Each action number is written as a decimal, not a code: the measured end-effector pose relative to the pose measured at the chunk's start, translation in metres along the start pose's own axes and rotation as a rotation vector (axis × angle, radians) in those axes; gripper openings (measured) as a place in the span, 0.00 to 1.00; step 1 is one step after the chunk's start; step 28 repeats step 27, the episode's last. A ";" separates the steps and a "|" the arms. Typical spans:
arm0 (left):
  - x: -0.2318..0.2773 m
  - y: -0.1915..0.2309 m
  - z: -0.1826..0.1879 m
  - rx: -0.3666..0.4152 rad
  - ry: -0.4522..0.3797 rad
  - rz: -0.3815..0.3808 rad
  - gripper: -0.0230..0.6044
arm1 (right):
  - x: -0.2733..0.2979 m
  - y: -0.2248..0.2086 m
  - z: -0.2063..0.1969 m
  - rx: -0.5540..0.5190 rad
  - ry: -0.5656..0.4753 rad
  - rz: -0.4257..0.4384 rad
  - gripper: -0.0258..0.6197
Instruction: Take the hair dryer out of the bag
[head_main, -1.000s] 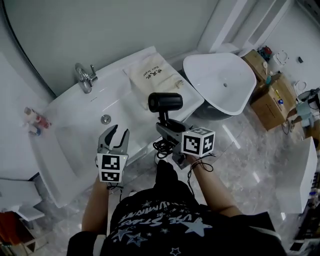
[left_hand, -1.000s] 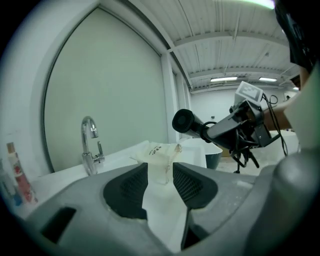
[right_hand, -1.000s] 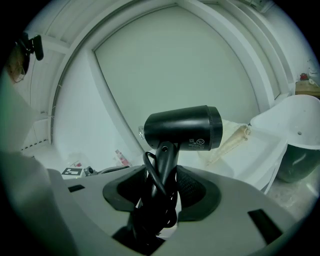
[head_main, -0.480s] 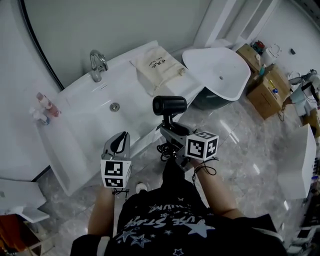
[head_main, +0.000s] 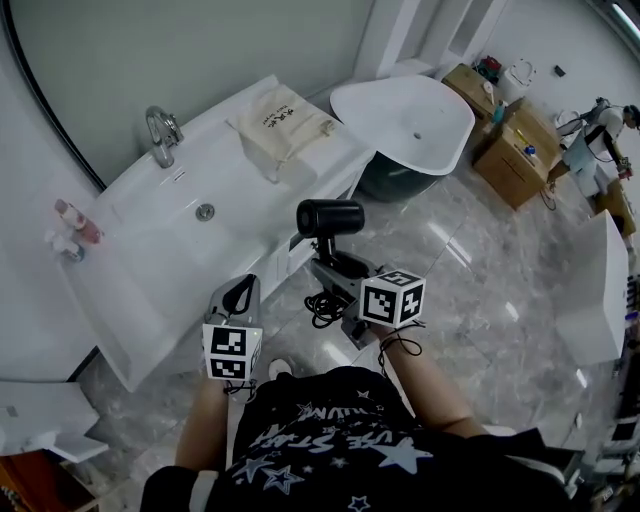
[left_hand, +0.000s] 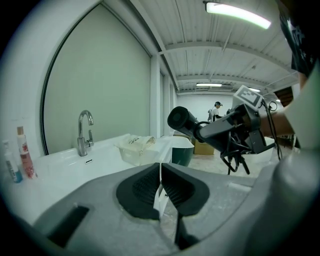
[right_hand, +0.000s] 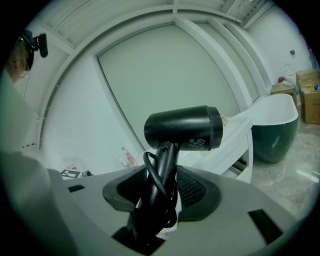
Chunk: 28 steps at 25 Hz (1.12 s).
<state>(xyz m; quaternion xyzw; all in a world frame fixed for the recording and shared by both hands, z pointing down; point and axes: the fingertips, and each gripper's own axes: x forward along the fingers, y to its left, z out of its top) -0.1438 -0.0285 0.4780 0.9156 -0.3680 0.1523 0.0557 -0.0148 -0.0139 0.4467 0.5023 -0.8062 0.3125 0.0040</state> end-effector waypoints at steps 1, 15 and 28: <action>0.000 -0.008 0.001 0.000 0.000 0.000 0.08 | -0.008 -0.002 -0.002 -0.007 0.005 0.001 0.33; -0.023 -0.128 -0.006 -0.018 0.047 0.026 0.08 | -0.122 -0.023 -0.053 -0.016 0.068 0.027 0.33; -0.058 -0.214 -0.016 -0.016 0.044 0.060 0.08 | -0.207 -0.025 -0.088 -0.038 0.077 0.061 0.33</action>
